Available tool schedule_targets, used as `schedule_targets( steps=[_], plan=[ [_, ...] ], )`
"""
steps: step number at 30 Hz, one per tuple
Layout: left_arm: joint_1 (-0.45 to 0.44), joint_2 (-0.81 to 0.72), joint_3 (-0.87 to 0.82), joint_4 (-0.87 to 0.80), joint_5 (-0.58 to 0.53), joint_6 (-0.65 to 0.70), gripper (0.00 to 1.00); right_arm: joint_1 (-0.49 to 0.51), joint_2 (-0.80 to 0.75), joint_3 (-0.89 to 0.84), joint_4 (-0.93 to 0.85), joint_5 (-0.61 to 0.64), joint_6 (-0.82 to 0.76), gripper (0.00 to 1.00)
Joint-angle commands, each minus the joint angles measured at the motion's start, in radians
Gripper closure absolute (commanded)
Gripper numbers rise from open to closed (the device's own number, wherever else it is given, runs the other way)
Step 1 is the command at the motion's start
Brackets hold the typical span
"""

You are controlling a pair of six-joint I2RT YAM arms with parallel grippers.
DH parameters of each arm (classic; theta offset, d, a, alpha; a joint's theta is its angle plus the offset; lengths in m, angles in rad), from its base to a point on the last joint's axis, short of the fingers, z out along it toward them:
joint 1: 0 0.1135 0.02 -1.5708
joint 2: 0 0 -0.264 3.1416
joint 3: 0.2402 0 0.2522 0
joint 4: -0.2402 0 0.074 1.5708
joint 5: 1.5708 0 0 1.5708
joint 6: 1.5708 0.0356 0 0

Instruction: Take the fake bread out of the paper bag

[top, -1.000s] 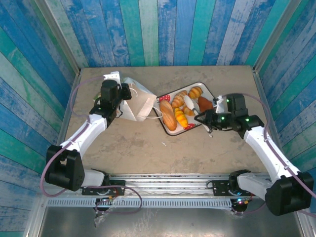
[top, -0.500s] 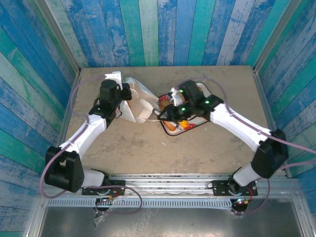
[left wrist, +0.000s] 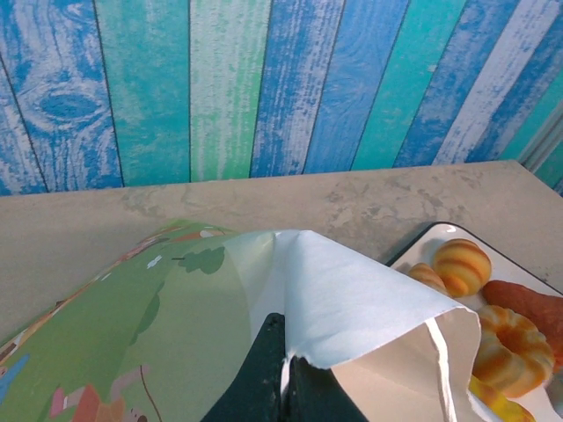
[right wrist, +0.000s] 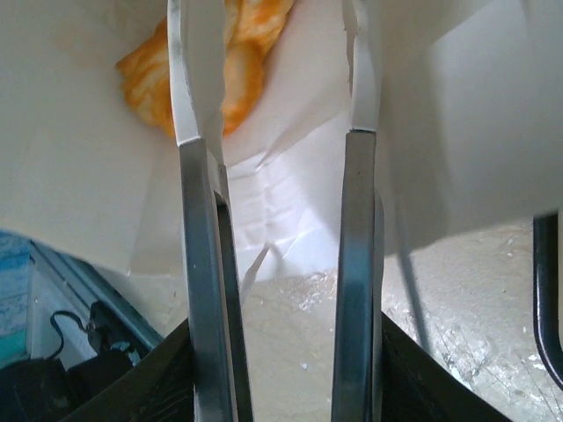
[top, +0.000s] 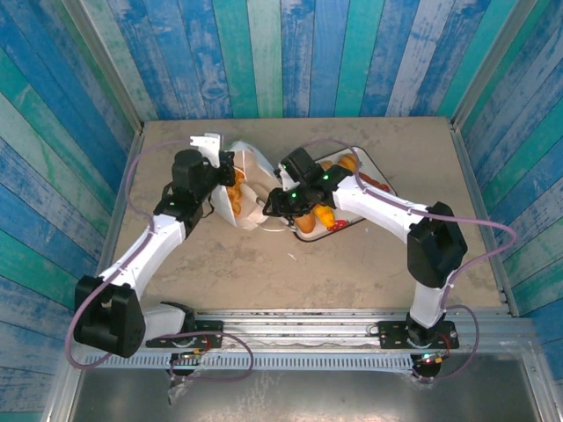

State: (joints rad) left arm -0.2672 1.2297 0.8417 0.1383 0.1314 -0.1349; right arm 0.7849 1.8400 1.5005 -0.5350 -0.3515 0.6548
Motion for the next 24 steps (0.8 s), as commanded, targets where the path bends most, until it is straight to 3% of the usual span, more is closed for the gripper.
schedule_targets(
  steps=[1,9,24],
  plan=[
    [0.002,-0.053,-0.013,0.073,0.055,0.047,0.97,0.007,0.024,0.040,0.046,0.037,0.035,0.54],
    [0.002,-0.052,-0.047,0.106,0.109,0.057,0.96,0.020,0.022,0.038,0.031,0.041,0.033,0.54],
    [0.002,-0.068,-0.026,0.063,0.089,0.076,0.95,0.019,0.153,0.113,0.031,-0.224,0.109,0.49]
  ],
)
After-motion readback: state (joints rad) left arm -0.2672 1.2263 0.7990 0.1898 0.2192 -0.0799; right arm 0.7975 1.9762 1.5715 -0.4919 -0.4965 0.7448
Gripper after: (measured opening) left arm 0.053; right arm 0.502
